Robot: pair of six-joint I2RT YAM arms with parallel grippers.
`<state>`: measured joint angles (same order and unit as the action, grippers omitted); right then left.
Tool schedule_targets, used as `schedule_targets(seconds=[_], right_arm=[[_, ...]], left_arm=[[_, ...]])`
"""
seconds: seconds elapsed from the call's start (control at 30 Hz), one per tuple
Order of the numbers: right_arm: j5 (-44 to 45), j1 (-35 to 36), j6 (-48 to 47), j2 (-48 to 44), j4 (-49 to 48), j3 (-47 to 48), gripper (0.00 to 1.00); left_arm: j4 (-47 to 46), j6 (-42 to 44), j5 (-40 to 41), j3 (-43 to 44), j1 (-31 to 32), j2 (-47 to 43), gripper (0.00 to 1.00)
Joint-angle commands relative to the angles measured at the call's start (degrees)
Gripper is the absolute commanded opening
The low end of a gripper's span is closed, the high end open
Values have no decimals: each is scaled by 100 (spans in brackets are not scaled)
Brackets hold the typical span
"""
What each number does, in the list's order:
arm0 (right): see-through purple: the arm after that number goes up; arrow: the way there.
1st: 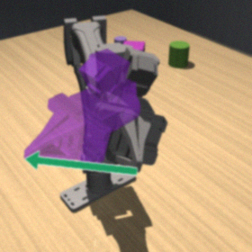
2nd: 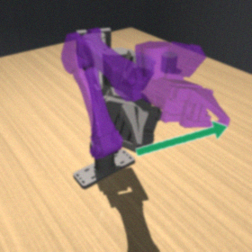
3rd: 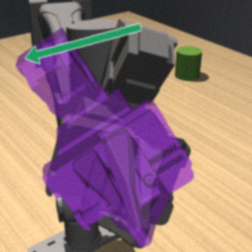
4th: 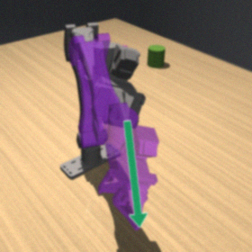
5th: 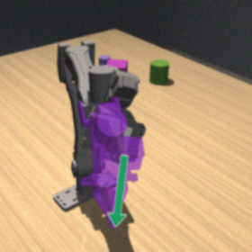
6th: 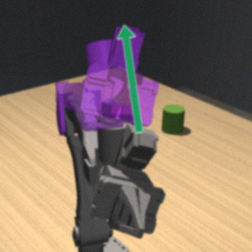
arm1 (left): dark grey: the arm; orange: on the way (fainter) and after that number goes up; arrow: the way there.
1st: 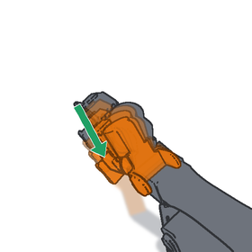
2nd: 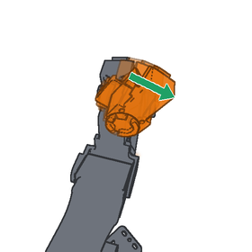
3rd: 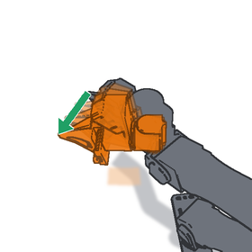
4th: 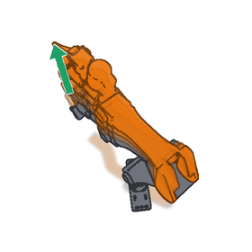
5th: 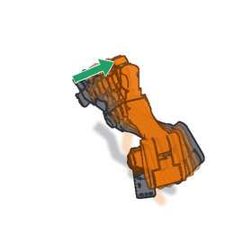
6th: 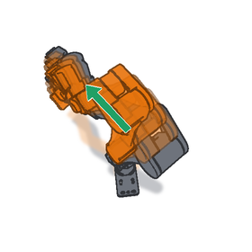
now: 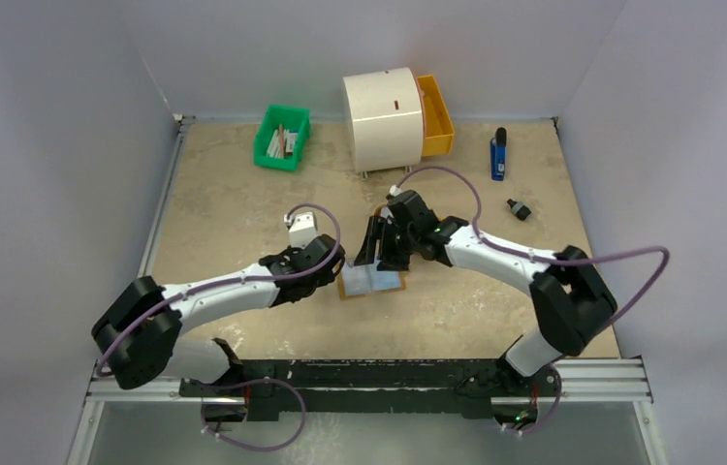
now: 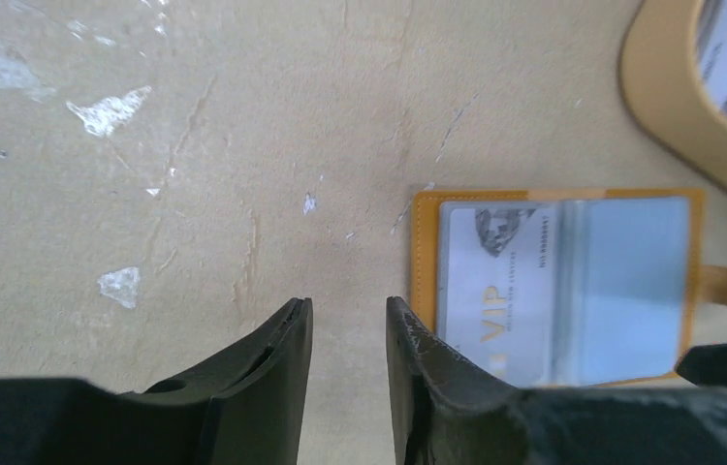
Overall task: Put the credit cards into the card holder
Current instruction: Insert the credit card into the card holder, then pick up the credit card from the storage box.
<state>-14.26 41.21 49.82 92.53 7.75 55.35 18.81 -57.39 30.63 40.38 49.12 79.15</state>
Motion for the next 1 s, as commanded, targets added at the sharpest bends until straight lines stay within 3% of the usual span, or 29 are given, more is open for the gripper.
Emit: schedule_targets(seconds=[0.0, 0.13, 0.33, 0.47, 0.6, 0.97], right_arm=[[1046, -23, -635, -865, 1200, 619, 65], [1773, -382, -918, -1410, 1324, 580, 65], [1036, -1621, -947, -1300, 315, 194, 61], [1108, -1745, -907, -812, -222, 278, 62], [798, -1851, -675, -62, -582, 449, 65], [504, -1854, -528, 730, -748, 574, 67]], left_arm=[[312, 92, 422, 59, -52, -645, 38], [407, 199, 536, 16, -44, -1139, 42], [-143, 187, 539, -511, -52, -1768, 42], [-685, 162, 246, -962, -44, -2111, 46], [-291, 199, 68, -888, -51, -2259, 55], [-640, -53, -176, -1181, -51, -2281, 57]])
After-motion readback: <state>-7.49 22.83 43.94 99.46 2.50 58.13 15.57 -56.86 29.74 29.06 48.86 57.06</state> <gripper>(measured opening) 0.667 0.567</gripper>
